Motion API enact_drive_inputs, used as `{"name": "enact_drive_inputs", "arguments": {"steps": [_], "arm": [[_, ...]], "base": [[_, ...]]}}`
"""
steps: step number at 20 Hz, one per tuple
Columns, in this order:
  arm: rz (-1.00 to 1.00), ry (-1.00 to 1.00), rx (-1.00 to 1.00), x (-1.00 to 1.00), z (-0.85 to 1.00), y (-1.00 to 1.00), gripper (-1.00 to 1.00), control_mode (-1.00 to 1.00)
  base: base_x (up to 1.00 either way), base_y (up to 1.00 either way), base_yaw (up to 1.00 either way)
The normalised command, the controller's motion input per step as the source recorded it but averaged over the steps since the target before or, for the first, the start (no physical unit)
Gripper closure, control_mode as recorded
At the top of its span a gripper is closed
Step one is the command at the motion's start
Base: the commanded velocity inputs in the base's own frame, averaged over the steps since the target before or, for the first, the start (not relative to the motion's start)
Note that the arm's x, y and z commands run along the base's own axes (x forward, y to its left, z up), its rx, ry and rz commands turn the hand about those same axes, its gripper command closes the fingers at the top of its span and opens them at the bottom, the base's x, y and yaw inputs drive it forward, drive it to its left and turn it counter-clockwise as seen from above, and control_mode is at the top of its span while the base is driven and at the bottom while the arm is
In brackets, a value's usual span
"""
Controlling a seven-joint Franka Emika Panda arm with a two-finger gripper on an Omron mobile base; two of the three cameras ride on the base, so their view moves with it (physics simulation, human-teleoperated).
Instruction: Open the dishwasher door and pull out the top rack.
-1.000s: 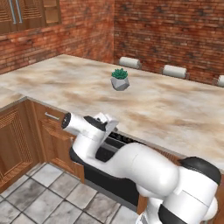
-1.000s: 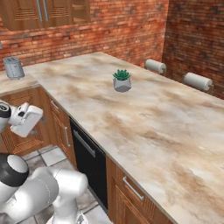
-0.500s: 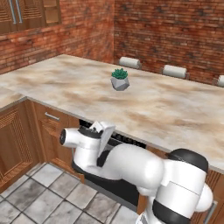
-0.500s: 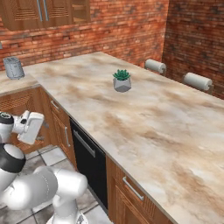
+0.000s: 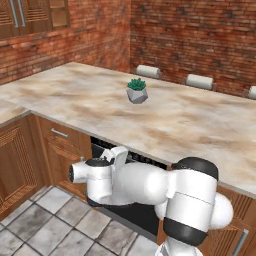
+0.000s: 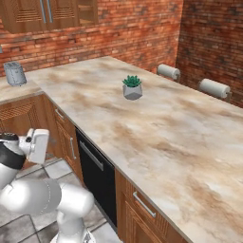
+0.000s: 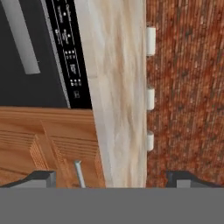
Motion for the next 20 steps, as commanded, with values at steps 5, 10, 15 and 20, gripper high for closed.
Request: {"name": "enact_drive_inputs", "arguments": {"steps": [5,10,15,20], "arm": [[0.00,0.00,-0.18,0.10,-0.41,0.00,-1.00,-1.00],[-0.02,0.00,-0.16,0.13,-0.35,0.00,-1.00,-1.00],[-0.04,0.00,-0.15,0.18,-0.31,0.00,-1.00,-1.00],[-0.05,0.00,-0.07,0.22,-0.27,0.00,-1.00,-1.00]], "base": [[0.00,0.00,0.00],[0.00,0.00,0.00],[0.00,0.00,0.00],[0.00,0.00,0.00]]}}
